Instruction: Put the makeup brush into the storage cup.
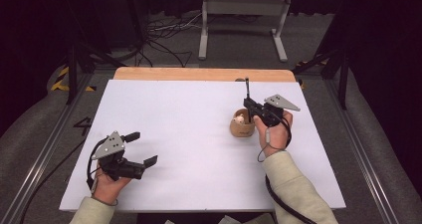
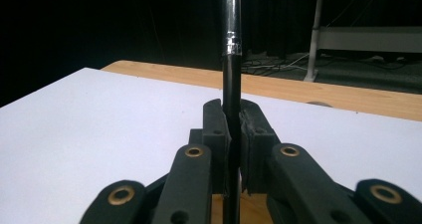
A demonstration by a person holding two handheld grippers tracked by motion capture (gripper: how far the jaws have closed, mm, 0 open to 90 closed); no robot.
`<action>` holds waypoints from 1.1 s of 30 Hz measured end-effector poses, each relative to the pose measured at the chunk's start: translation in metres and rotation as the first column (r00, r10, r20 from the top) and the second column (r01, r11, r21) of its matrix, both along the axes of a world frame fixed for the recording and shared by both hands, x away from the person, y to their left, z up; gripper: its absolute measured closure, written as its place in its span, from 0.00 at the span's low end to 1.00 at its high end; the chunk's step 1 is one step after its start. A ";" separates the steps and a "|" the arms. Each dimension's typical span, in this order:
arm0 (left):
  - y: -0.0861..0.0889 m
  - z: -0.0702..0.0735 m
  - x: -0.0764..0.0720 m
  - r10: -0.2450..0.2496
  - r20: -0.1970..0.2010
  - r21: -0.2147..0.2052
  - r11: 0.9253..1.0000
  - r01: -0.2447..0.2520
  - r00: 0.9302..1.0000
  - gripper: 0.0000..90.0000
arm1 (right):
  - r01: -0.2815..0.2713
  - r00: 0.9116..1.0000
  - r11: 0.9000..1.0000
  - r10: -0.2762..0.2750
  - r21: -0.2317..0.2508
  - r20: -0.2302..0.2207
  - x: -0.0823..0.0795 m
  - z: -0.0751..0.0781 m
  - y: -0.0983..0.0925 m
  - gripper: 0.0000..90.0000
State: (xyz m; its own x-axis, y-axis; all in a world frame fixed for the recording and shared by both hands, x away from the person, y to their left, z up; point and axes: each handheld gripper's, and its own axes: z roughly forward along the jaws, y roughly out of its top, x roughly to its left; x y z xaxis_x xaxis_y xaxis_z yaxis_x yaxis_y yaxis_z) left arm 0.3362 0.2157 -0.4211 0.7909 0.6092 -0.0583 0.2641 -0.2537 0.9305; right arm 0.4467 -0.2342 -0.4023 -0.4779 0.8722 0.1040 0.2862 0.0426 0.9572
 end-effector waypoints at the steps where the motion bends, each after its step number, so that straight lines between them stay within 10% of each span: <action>1: 0.000 0.000 0.000 -0.001 -0.001 0.000 1.000 0.001 1.000 0.00 | 0.000 1.000 1.000 0.000 0.000 -0.001 0.000 -0.001 0.000 0.93; 9: 0.000 -0.001 0.001 -0.005 -0.002 0.001 1.000 0.005 1.000 0.00 | -0.011 1.000 1.000 0.012 0.015 -0.013 -0.001 -0.004 -0.003 0.92; 21: -0.001 0.001 0.002 -0.018 -0.002 -0.007 1.000 0.018 1.000 0.00 | -0.052 0.997 0.998 0.049 0.043 0.066 -0.017 0.023 -0.008 0.42; 33: 0.011 0.006 -0.009 -0.011 0.019 -0.065 0.998 0.012 1.000 0.00 | -0.187 0.973 0.982 0.186 -0.007 0.135 -0.052 0.048 -0.020 0.29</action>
